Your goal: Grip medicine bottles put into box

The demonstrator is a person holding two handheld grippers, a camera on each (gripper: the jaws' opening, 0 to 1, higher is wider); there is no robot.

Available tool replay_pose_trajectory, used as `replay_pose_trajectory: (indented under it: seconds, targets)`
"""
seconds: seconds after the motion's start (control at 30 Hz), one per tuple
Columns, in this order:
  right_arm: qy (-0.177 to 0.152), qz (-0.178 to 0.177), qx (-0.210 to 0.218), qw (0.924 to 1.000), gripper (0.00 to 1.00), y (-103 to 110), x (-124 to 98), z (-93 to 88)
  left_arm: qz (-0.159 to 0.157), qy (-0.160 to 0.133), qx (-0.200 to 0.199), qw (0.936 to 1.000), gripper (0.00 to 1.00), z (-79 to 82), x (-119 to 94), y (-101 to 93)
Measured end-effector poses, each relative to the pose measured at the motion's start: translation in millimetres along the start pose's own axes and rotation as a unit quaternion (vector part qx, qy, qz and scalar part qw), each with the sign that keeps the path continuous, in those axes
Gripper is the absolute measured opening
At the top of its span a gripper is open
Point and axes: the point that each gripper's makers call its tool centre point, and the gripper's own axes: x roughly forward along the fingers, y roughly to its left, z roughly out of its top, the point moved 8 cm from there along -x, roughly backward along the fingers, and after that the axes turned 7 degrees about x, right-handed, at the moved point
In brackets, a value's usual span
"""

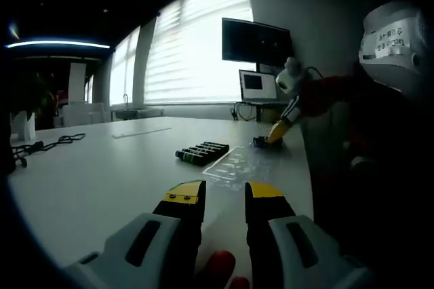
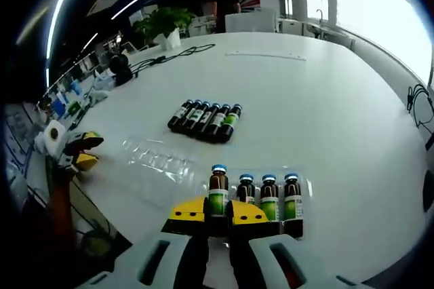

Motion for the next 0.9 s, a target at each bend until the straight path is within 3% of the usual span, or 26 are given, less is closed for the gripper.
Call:
replay_pose_trajectory:
  seconds: [0.9]
  targets:
    - [-0.004,0.0,-0.002,1.0,0.07,-0.1,-2.1,-1.7,0.0,-0.001,-0.001,1.0,0.18,0.4,-0.2,-0.1]
